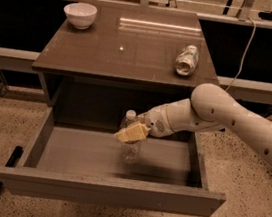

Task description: Pick water bottle from top drawer and place on counter

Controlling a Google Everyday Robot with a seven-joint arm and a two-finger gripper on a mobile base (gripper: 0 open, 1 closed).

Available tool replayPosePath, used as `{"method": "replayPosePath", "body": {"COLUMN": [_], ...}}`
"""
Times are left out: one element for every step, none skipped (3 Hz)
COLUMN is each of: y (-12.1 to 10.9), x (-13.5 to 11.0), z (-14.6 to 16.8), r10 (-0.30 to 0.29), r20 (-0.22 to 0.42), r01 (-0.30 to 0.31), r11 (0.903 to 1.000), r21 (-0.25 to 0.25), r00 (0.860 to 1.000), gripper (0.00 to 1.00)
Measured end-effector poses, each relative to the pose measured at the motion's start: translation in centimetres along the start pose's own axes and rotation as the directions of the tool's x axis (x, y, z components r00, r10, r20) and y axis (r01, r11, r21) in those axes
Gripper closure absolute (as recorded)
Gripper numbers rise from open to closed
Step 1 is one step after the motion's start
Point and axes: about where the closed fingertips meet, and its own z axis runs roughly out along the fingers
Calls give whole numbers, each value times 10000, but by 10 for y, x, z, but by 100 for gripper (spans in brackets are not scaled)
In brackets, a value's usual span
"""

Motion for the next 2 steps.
{"method": "replayPosePath", "body": {"y": [5,14], "x": [-13,-45], "z": [-24,-60], "r10": [-229,-850], "r20": [109,126], "r01": [226,842], "r11": [9994,9950], "r21": [253,540], "r00": [9997,9963], "gripper": [74,97]}}
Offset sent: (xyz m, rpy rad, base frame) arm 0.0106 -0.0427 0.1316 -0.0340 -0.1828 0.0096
